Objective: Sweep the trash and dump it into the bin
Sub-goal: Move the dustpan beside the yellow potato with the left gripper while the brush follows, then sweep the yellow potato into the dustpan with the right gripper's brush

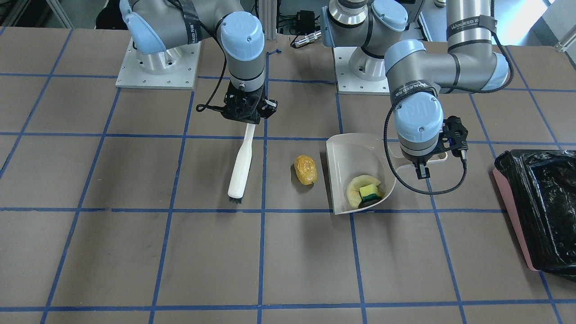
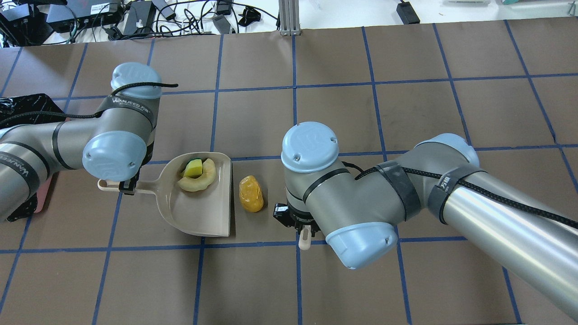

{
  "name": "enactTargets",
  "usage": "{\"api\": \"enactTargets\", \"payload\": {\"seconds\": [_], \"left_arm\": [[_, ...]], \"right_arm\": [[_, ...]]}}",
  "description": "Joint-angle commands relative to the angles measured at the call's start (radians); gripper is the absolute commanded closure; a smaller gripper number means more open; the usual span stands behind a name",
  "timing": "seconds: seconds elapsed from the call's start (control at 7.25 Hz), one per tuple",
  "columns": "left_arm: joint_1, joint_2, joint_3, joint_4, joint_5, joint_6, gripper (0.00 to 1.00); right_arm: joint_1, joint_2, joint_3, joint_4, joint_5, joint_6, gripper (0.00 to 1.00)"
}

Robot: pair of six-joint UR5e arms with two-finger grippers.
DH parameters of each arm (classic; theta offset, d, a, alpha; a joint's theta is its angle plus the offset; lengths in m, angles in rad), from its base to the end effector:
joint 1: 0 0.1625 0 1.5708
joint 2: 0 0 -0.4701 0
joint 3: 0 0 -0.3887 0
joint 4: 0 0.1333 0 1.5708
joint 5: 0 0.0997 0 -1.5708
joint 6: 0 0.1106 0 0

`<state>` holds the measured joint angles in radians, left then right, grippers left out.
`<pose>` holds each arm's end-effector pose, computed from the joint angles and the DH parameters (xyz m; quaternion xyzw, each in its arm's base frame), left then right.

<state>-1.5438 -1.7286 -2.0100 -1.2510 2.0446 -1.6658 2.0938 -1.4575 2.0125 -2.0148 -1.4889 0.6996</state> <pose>-0.0703 -0.4664 0.2863 -0.6995 0.6623 -0.0782 0.2568 0.3583 -0.3364 0.3042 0.0902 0.9935 0.0688 0.0017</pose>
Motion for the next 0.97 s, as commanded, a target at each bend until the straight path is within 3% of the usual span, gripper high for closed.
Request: {"api": "enactTargets", "payload": {"seconds": [0.0,0.28,0.83], "left_arm": [[-0.062,0.021,-0.015,-0.002,-0.003,-0.052,1.0],[-0.065,0.008,-0.015,-0.002,-0.006,-0.066,1.0],[-0.071,0.001,0.0,-0.01,-0.015,-0.084,1.0]], "right_arm": [[0.029,0.029,-0.001,-0.049,0.037,0.018,1.0],[0.119,0.116,-0.006,-0.169,0.082,0.085,1.0],[0.211,0.166,-0.115,-0.18,0.082,0.178,1.0]]}}
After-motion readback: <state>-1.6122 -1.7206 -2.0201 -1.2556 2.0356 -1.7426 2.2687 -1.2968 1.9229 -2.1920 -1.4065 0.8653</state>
